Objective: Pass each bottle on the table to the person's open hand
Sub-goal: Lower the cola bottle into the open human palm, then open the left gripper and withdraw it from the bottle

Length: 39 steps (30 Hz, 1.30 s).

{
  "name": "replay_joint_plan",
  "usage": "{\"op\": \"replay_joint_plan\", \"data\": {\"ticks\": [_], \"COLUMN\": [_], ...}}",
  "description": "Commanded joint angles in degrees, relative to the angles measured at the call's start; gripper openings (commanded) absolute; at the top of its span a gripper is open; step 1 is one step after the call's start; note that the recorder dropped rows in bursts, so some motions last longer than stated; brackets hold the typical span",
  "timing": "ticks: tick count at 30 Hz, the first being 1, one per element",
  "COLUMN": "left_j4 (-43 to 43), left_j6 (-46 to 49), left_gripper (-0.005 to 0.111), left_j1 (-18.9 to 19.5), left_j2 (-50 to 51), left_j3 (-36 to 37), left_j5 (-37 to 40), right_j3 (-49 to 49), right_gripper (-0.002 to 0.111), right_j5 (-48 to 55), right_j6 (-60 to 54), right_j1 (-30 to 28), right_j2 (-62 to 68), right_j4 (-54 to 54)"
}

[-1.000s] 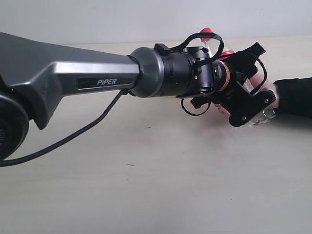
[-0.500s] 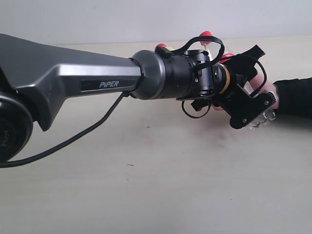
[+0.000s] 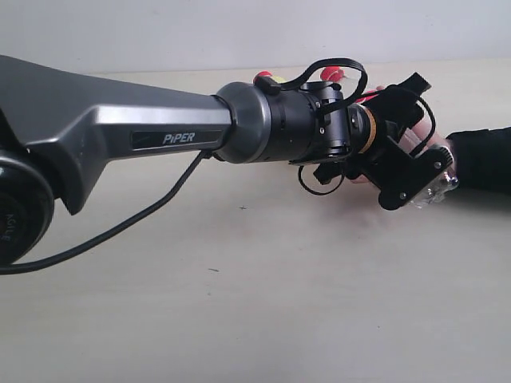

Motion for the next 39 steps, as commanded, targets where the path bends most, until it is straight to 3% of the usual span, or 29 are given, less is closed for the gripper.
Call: {"op": "replay_joint_plan", "data": {"ticks": [1, 9, 15, 33, 39], "left_j4": [-0.8, -0.7, -0.7, -0.7, -0.5], "left_j6": [-1.0, -1.0, -1.0, -1.4, -15.8], "left_gripper": [0.07, 0.07, 0.07, 0.07, 0.07], "left_j1": [0.0, 0.0, -0.1, -3.5, -3.4], "left_j2": [-0.3, -1.7, -3.8, -9.1, -11.7], "left_j3": [-0.4, -0.4, -0.4, -0.4, -0.4], "left_j5": [0.3, 0.8, 7.7, 16.9, 22.4], "right_j3": [-0.3, -0.3, -0.3, -0.3, -0.3], "right_gripper": [0.0, 0.0, 0.0, 0.0, 0.0], "right_j5": [0.0, 0.0, 0.0, 0.0, 0.0], "right_j6": [-0.5, -0.5, -0.5, -0.5, -0.5], "right_j1": [-0.2, -0.2, -0.2, -0.2, -0.2], "right_j2": [-0.4, -0.4, -0.4, -0.4, -0.4], "right_j4": [-0.2, -0.2, -0.2, -0.2, -0.2]}}
